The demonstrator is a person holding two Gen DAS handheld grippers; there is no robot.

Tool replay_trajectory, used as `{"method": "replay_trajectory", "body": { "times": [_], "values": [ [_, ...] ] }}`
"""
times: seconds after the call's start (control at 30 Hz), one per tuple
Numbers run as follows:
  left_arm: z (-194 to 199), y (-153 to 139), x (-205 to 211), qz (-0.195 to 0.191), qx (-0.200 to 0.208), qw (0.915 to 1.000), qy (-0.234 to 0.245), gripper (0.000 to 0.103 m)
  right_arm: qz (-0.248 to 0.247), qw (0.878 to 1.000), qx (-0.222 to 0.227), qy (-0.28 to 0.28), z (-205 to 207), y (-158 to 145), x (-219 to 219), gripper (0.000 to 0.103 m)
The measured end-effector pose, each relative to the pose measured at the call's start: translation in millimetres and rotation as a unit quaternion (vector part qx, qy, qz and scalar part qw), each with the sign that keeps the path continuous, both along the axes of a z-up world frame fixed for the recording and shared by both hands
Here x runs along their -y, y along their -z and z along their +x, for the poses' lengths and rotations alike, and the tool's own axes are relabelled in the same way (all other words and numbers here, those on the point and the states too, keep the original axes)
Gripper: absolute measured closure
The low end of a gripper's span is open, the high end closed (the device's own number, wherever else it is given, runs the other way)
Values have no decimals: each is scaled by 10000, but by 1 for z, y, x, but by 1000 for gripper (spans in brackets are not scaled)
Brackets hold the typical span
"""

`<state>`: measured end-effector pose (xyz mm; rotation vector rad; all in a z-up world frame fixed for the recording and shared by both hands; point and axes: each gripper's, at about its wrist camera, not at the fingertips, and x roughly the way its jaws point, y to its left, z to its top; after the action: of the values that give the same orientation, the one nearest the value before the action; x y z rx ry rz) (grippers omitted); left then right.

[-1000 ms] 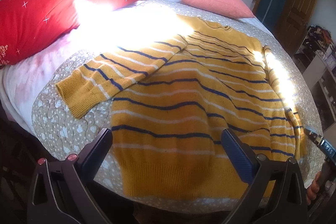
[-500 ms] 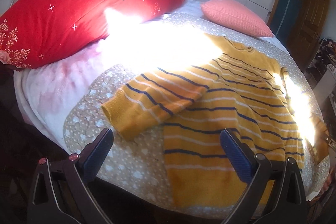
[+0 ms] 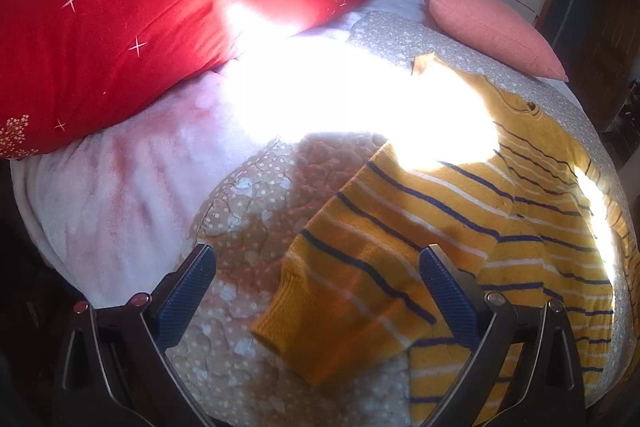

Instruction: Fold small clothes

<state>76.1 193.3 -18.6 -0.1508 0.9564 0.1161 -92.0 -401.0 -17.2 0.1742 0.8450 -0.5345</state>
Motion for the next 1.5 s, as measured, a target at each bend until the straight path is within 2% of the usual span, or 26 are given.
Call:
{"method": "replay_trajectory", "body": {
  "times": [0.13, 0.17, 0.2, 0.23, 0.27, 0.33, 0.43, 0.57, 0.6, 0.67, 0.73, 0.8, 0.87, 0.97, 1.0, 1.07, 1.17, 1.27, 1.37, 1.5],
  "values": [
    [19, 23, -5, -299, -250, 9991, 144, 2, 96, 9995, -70, -299, -12, 3, -38, 39],
    [20, 26, -3, -392, -273, 9986, 246, 19, 66, 9993, -115, -343, -12, 4, -45, 39],
    [21, 29, 2, -506, -323, 9974, 392, 41, 26, 9991, -162, -392, -11, 5, -53, 39],
    [23, 33, 5, -523, -450, 9965, 470, 84, -16, 9988, -196, -441, -10, 7, -60, 39],
    [23, 35, 6, -440, -504, 9968, 444, 91, -34, 9986, -221, -486, -10, 8, -68, 39],
    [24, 29, 3, -472, -423, 9970, 446, 93, 8, 9981, -242, -560, -5, 6, -80, 39],
    [29, 14, -25, -259, -216, 9994, 29, 94, 4, 9974, -254, -673, 3, 2, -97, 39],
    [41, -1, -75, 548, -78, 9954, -780, 93, -13, 9960, -238, -867, 17, -2, -118, 39],
    [43, -2, -86, 644, -112, 9935, -930, 92, 24, 9955, -236, -914, 21, -2, -124, 39],
    [41, -3, -104, 598, -152, 9921, -1096, 91, 165, 9946, -229, -1000, 31, -1, -133, 39],
    [29, -5, -115, 286, -92, 9938, -1074, 88, 422, 9927, -238, -1106, 39, 2, -141, 39],
    [9, -10, -112, 42, 28, 9955, -944, 80, 775, 9893, -185, -1225, 44, 5, -148, 39],
    [-9, -15, -100, -164, 138, 9969, -752, 61, 1189, 9834, -74, -1369, 46, 8, -153, 39],
    [-39, -18, -74, -716, 219, 9967, -311, 50, 1827, 9703, 13, -1586, 49, 15, -160, 35],
    [-47, -16, -65, -930, 191, 9954, -139, 50, 2027, 9654, 34, -1643, 49, 18, -163, 34],
    [-58, -8, -42, -1391, 97, 9900, 223, 47, 2443, 9535, 59, -1766, 48, 26, -166, 33],
    [-65, 11, -14, -2057, -135, 9762, 679, 47, 2908, 9379, 31, -1889, 41, 40, -170, 33],
    [-65, 30, 6, -2323, -358, 9687, 801, 47, 3144, 9291, -3, -1947, 31, 53, -174, 33],
    [-71, 34, 17, -2403, -280, 9674, 753, 42, 3365, 9206, 156, -1976, 21, 56, -172, 33],
    [-78, 37, 26, -3048, -342, 9470, 959, 42, 3974, 8911, 316, -2168, 17, 62, -176, 31]
  ]
}}
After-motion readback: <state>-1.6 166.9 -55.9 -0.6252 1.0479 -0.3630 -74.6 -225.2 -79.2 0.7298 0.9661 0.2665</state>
